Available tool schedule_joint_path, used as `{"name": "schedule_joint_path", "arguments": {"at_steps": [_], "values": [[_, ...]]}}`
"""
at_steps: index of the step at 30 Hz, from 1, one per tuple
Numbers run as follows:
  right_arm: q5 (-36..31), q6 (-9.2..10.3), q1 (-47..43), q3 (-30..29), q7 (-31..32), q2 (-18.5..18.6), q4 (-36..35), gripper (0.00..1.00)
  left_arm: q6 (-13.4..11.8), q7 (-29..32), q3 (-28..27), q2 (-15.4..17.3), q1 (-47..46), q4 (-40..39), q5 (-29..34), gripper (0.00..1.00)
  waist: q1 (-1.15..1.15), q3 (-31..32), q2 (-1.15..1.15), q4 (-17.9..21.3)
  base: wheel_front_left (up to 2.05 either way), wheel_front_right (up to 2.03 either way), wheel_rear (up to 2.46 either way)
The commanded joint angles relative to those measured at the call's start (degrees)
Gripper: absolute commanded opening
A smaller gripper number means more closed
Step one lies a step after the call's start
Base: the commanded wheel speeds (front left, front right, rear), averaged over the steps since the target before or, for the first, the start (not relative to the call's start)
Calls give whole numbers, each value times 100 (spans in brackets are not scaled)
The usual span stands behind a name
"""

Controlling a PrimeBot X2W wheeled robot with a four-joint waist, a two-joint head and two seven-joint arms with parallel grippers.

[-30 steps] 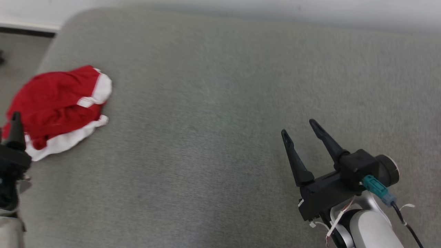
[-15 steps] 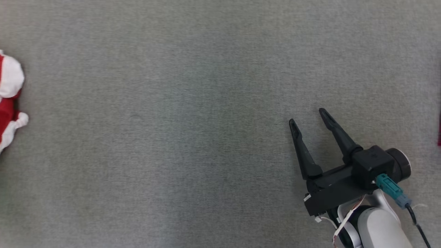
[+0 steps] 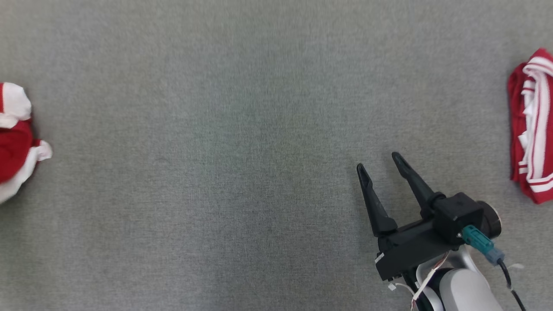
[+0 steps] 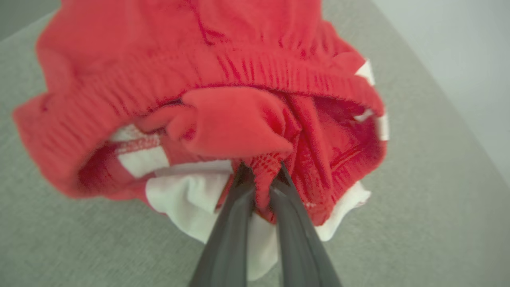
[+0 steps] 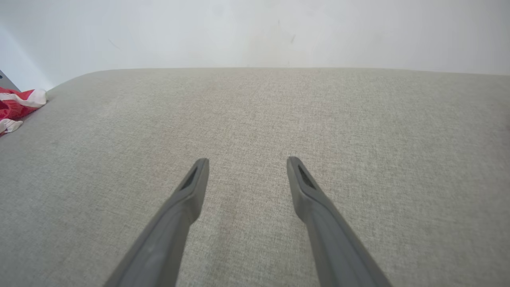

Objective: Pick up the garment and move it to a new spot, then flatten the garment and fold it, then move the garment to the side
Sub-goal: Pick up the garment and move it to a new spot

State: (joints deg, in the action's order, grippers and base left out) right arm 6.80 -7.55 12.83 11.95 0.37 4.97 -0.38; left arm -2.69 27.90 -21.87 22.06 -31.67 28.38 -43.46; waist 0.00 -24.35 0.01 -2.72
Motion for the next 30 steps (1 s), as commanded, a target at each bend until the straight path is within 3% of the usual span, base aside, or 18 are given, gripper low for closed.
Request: {"name": "schedule_joint_path", "arguments": {"at_steps": [1, 8, 14, 18, 24, 30], "values": [[48, 15, -76, 4, -53, -27, 67, 100, 43, -7, 9, 45, -122, -160, -62, 0, 0, 537, -1, -43, 0, 0, 0], [332, 15, -200, 260, -219, -151, 650, 100, 277, 432, 466, -78, -448, -1142, -125, 0, 0, 1696, -1, 241, 0, 0, 0], [556, 15, -347, 368, -334, -196, 957, 100, 92, 847, 1195, -612, -528, -2049, -12, 0, 0, 2347, -1, 630, 0, 0, 0], [593, 15, -387, 423, -298, -206, 1010, 100, 33, 898, 1648, -1110, -498, -2425, -22, 0, 0, 2414, -1, 950, 0, 0, 0], [599, 15, -273, 434, -286, -209, 984, 100, 65, 813, 2248, -1706, -186, -2392, -150, 0, 0, 2312, -1, 1460, 0, 0, 0], [619, 15, -172, 469, -263, -210, 956, 100, 27, 213, 2816, -1889, 162, -1695, -119, 0, 0, 2053, -1, 1882, 0, 0, 0]]}}
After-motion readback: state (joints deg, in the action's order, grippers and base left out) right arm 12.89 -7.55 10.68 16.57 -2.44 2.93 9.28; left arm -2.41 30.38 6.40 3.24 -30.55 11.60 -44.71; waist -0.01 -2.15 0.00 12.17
